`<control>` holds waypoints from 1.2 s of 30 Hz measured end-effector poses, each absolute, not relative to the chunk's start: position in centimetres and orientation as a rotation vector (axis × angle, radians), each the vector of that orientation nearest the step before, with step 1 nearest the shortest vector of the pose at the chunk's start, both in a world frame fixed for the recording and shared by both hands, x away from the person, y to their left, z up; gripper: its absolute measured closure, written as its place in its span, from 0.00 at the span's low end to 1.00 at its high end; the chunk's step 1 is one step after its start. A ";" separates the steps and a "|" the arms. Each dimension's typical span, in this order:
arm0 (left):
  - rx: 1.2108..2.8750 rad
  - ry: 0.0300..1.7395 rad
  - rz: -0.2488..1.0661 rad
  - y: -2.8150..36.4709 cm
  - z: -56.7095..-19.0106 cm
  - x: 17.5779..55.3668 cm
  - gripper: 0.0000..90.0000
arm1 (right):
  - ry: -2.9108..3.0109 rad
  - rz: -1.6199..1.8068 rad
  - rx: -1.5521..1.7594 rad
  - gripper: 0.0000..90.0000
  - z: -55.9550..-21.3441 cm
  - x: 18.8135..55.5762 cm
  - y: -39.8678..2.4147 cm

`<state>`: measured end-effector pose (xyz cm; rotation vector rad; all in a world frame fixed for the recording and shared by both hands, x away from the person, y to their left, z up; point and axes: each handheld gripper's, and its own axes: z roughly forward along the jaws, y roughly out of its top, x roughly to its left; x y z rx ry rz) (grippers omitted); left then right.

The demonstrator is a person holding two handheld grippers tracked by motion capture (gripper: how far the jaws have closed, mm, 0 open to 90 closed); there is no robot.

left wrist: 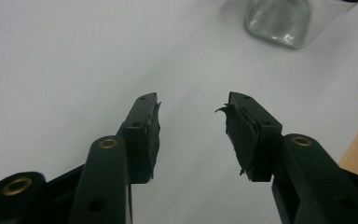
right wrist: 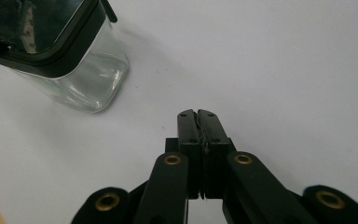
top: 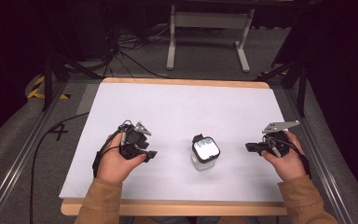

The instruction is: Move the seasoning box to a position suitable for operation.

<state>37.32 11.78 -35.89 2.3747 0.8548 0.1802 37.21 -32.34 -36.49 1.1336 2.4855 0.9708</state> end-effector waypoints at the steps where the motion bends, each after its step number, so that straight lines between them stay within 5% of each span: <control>1: 2.367 0.819 0.144 11.5 -35.8 37.4 0.61 | 2.492 0.978 1.128 1.00 -36.5 37.1 -32.5; 14: 2.343 0.881 0.131 10.7 -35.0 37.8 0.70 | 2.521 1.044 1.062 1.00 -37.2 36.4 -31.9; 36: 2.340 0.851 0.107 10.9 -35.3 36.5 0.65 | 2.650 1.097 0.869 1.00 -40.9 38.8 -25.7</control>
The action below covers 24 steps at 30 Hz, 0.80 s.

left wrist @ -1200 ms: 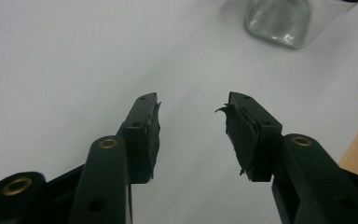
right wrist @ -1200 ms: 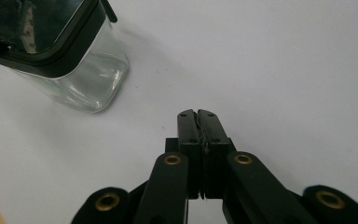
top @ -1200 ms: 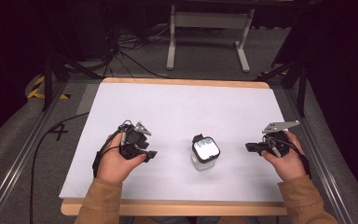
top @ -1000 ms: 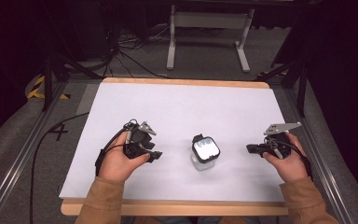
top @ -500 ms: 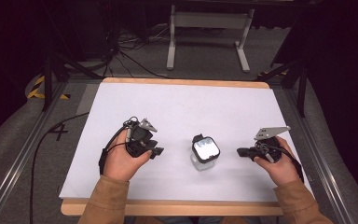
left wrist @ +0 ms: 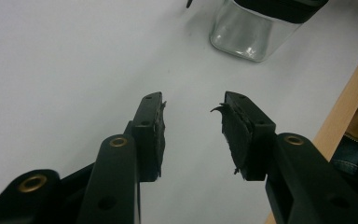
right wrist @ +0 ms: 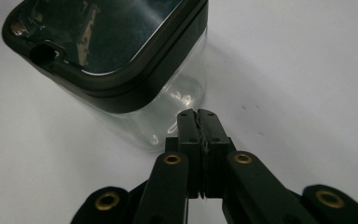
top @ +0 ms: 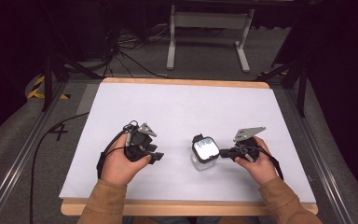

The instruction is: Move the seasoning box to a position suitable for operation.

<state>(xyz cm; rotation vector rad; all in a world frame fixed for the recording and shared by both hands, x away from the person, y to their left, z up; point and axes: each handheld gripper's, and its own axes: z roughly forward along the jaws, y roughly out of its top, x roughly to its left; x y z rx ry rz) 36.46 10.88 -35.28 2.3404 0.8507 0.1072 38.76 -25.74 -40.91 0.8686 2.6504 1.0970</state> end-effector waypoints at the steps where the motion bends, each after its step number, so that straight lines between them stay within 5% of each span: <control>1: 2.340 0.851 0.102 10.9 -35.3 36.5 0.65 | 2.657 1.099 0.866 1.00 -41.1 39.0 -25.6; 24: 2.347 0.837 0.057 10.1 -35.5 36.9 0.66 | 2.729 1.039 0.852 1.00 -42.5 38.6 -24.6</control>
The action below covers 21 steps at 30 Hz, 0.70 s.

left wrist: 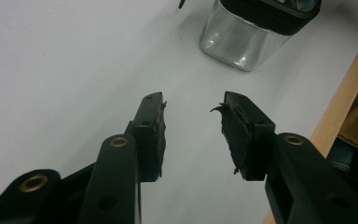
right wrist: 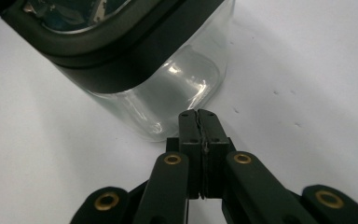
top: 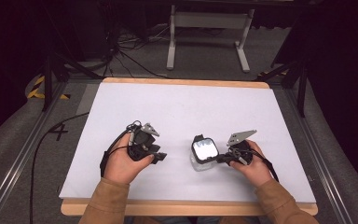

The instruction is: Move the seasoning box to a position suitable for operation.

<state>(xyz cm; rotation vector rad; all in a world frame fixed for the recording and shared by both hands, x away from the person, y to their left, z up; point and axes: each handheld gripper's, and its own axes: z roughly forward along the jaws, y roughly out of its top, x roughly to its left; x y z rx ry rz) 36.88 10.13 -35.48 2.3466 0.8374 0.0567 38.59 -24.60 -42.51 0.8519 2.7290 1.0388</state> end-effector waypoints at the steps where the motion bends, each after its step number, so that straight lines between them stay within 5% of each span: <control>1: 2.343 0.830 0.059 10.1 -35.5 37.0 0.66 | 2.732 1.037 0.853 1.00 -42.5 38.5 -24.5; 21: 2.334 0.786 0.046 8.6 -35.6 38.2 0.68 | 2.770 1.086 0.830 1.00 -43.0 37.3 -24.2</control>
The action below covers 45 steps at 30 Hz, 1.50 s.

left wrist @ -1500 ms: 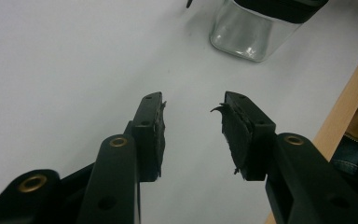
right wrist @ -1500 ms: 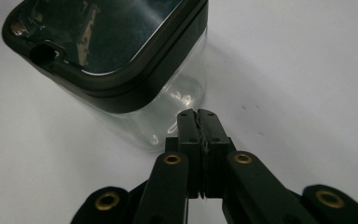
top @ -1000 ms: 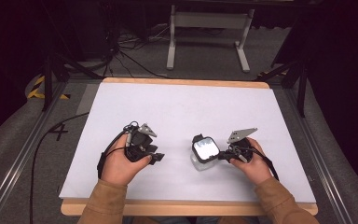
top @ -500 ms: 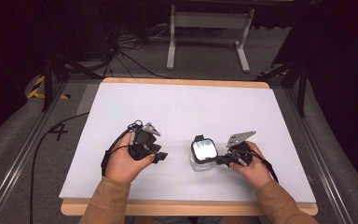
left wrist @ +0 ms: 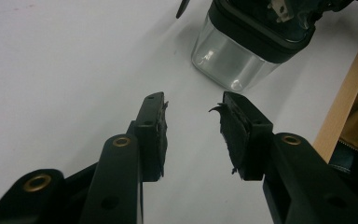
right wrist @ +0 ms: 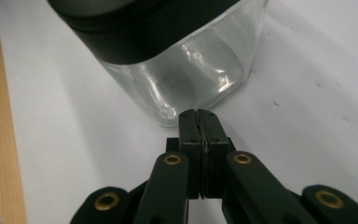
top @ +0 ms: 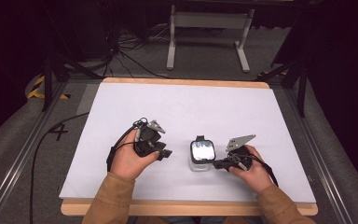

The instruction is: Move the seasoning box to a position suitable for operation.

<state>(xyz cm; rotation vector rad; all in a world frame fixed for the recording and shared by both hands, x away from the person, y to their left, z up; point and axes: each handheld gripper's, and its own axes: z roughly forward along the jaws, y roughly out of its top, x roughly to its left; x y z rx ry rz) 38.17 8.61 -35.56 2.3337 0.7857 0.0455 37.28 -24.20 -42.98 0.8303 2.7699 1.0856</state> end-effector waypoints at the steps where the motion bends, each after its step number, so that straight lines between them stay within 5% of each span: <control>1: 2.336 0.786 0.044 8.5 -35.4 38.2 0.68 | 2.770 1.092 0.824 1.00 -42.9 37.1 -24.3; 16: 2.219 0.615 0.006 5.3 -32.9 40.6 0.89 | 2.656 1.128 0.874 1.00 -40.5 35.7 -28.1; 45: 2.086 0.613 0.007 0.8 -37.4 43.4 0.98 | 2.683 1.120 0.844 1.00 -41.2 35.8 -27.6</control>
